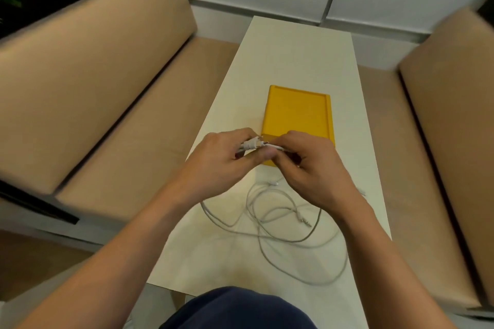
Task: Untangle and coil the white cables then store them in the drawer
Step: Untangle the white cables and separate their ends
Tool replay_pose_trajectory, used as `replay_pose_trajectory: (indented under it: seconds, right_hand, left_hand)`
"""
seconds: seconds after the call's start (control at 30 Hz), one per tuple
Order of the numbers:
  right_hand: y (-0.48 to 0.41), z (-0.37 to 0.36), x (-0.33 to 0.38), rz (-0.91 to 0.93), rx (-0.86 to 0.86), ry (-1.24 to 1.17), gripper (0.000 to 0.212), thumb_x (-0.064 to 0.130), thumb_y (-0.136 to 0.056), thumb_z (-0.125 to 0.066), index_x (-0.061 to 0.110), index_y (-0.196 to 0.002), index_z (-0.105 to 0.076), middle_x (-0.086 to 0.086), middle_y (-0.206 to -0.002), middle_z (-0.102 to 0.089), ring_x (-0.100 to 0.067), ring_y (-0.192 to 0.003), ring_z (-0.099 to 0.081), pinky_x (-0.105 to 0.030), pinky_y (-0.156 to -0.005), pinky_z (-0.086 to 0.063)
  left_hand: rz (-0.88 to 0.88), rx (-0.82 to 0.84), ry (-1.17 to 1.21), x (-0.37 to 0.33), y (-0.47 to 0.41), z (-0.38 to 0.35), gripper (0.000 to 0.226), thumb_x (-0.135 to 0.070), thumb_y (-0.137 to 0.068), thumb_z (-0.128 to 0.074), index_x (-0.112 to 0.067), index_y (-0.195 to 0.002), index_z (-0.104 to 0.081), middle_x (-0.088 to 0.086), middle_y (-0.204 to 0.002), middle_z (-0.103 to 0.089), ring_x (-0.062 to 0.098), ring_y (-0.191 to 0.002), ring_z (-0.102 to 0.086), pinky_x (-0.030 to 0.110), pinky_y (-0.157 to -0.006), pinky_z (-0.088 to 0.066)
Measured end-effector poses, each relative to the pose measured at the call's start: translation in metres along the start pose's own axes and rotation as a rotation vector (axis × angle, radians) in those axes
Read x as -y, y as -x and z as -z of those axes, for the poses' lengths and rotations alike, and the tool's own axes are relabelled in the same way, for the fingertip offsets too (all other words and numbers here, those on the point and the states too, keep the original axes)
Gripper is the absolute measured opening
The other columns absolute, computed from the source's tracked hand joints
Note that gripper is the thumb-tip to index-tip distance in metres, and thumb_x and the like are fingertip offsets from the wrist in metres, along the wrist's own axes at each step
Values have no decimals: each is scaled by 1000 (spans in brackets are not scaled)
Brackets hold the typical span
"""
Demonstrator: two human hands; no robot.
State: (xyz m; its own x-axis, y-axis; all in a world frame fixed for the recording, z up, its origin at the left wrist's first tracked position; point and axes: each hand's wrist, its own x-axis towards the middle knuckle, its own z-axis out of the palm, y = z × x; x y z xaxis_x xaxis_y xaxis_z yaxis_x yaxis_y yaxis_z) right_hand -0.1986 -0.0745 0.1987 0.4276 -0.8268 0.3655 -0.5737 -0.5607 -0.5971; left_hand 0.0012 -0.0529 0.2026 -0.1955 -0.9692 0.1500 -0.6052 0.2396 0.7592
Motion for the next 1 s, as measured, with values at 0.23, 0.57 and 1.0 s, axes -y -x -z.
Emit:
replay_pose_trajectory:
  seconds: [0.23,0.57,1.0]
  right_hand:
    - [15,-4,-43,-262,214,-56,8,35,-95,-72,29,-97,-67,5,-67,-62,-13,-64,-60,-38,-62,-50]
    - [41,26,-89,-446,74,-429,26,45,-93,-63,22,-93,-76,0,-66,-55,-14,-64,-53,-35,-65,-47]
    - [13,22,-35,100,114,111,26,41,-102,-57,24,-102,-76,10,-77,-52,-6,-67,-46,-32,-57,-43]
  left_hand:
    - [23,-218,224,-1,2,22,48,-51,-90,-68,-20,-63,-44,-13,-57,-33,5,-54,-30,24,-52,-25]
    - [178,-569,315,28,4,49,24,-41,-79,-81,-27,-66,-65,-11,-54,-34,13,-54,-29,32,-58,-27]
    - [-48,-89,-135,-9,2,5,54,-46,-94,-69,-53,-143,-49,3,-66,-63,15,-55,-47,30,-61,-50]
